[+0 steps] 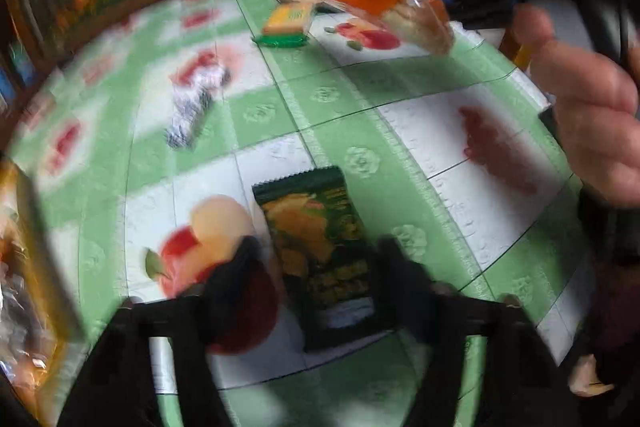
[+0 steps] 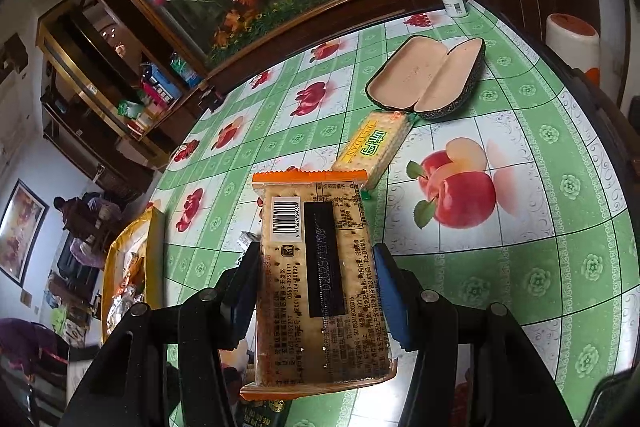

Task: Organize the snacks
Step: 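Grasp the dark green biscuit pack with the left gripper while the right holds the cracker pack, then carry the green biscuit pack and beige cracker pack over the tray with both grippers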

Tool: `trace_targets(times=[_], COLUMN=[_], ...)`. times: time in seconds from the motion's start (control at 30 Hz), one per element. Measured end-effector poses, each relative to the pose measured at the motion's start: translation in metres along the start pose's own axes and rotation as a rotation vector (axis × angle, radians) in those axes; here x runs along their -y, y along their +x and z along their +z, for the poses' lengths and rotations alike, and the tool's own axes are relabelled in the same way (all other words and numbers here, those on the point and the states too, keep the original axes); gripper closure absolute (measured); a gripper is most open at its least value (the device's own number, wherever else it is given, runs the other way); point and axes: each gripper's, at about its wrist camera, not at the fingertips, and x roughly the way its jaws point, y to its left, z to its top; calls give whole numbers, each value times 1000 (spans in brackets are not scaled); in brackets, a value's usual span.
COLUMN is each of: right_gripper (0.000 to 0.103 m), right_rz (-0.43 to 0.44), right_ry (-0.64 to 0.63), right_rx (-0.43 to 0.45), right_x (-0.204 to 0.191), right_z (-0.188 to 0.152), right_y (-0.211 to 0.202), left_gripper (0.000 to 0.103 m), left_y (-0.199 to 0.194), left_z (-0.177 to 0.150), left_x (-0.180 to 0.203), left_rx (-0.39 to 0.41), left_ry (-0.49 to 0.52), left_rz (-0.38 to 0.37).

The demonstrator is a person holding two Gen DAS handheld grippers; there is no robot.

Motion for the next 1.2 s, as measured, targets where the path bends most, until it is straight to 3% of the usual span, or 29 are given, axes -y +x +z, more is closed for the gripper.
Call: trace_targets(times=[0.1,0.23,0.4,0.63,1.2], right_gripper=[45,45,45,45,45], right_rz=[-2,9,7,17,20], right_ry=[1,-17,-54,-111,-248], right_rx=[3,0,-4,-37,-94], right_x=[0,-6,-17,-33,-67], right_z=[0,-3,-8,-17,-46], right_y=[-1,-1,2,13,32], left_gripper=[60,60,60,60,60], left_y=[-3,-12,-27,-51,-59], left_z=[-4,-6,-5,-9,-9], left_x=[-6,-35,-60,-80,-93], left_rx=[13,47,112,199,232], left_ry=[-26,-149,-222,-261,-266], left_rz=[-3,-117,-67,63,166])
